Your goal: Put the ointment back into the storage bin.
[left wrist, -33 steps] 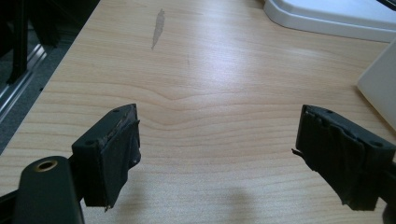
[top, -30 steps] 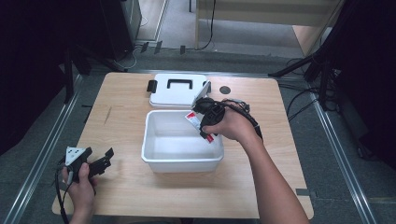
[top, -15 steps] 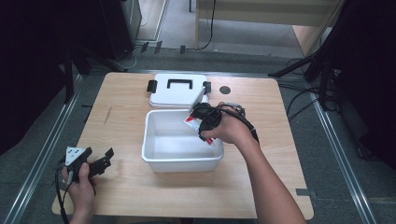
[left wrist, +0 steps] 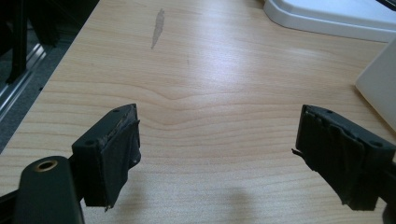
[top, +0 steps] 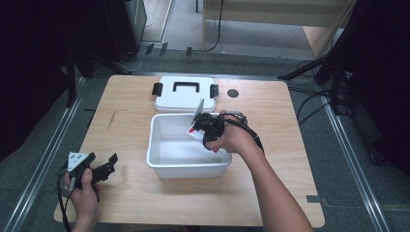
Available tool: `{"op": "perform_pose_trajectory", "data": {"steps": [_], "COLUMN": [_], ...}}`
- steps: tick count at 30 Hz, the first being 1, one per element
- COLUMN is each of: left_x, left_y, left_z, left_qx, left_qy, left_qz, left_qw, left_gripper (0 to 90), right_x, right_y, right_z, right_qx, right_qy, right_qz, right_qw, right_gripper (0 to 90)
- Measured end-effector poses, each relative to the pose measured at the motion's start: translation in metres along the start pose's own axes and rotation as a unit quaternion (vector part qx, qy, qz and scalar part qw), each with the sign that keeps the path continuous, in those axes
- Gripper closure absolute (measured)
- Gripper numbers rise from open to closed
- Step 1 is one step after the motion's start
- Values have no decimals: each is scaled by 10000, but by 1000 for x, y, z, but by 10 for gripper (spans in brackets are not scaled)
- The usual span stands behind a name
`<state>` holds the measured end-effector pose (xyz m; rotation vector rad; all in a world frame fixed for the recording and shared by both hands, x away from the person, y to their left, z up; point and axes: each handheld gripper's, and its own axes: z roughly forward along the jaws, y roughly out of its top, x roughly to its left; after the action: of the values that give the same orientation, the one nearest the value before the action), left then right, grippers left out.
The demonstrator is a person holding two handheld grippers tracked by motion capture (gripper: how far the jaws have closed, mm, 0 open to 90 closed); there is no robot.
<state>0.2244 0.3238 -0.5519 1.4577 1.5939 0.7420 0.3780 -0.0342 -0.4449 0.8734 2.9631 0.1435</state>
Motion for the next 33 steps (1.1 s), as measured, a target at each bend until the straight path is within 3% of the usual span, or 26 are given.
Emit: {"op": "perform_pose_trajectory", "data": {"steps": [3,12,17,21,26,28,33], "left_x": [0,0,0,0,0,0,0], "left_y": [0,0,0,0,0,0,0], "left_z": [0,0,0,0,0,0,0], "left_qx": [7,22,22,27,22,27,28], "left_qy": [-8,-5,-9,-9,-10,-10,-11], "left_qz": [4,21,12,19,20,19,13], "left_qw": [10000,10000,10000,10000,10000,10000,10000], "left_gripper": [145,145,145,145,145,145,145], "right_x": [1,2,2,1,2,1,-3], "right_y": [0,2,0,-3,-7,-9,-17], "right_z": [5,10,9,3,-10,-18,-39], "right_qx": [27,-82,-126,-343,-663,-805,-1144], "right_qy": [-91,-97,-66,20,-76,-117,-323], "right_qz": [-150,-144,-148,-204,-373,-302,-31], "right_qw": [9998,9998,9998,9992,9971,9962,9929], "right_gripper": [715,766,731,643,433,377,107]}}
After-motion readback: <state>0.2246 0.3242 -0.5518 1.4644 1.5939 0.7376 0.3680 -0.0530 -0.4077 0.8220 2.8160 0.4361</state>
